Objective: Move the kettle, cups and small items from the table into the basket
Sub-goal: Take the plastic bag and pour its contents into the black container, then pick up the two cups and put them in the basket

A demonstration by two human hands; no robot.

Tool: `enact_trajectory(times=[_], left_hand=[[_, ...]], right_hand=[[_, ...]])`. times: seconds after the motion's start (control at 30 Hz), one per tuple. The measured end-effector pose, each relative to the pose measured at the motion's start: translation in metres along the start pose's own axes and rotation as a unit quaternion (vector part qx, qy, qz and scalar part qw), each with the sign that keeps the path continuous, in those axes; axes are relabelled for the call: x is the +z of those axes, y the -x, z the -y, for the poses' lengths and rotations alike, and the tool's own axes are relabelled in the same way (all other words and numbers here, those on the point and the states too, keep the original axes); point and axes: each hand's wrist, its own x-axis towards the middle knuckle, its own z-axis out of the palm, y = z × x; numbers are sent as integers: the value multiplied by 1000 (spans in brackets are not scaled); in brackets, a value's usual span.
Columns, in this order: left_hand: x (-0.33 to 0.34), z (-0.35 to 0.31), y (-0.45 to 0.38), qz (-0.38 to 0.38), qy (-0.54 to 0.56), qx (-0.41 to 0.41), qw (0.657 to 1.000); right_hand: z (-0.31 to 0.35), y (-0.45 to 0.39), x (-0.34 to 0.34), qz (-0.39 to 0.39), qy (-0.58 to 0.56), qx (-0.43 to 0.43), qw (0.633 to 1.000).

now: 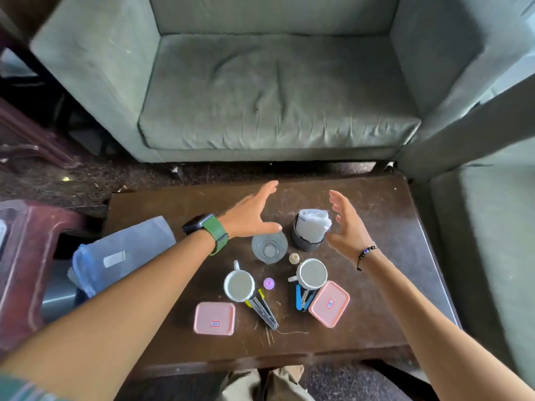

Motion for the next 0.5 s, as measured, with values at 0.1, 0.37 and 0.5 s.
enact_trajectory(times=[0.1, 0.37, 0.5], left_hand=[[-20, -6, 21, -39, 7, 9, 999], [-79, 26, 103, -128, 27, -15, 991], [-101, 66, 150, -169, 54, -38, 983]], right_hand=[[35, 1, 1, 12, -3, -45, 999], [134, 3, 35, 53, 14, -126, 991], [184, 8, 70, 68, 27, -160, 984]])
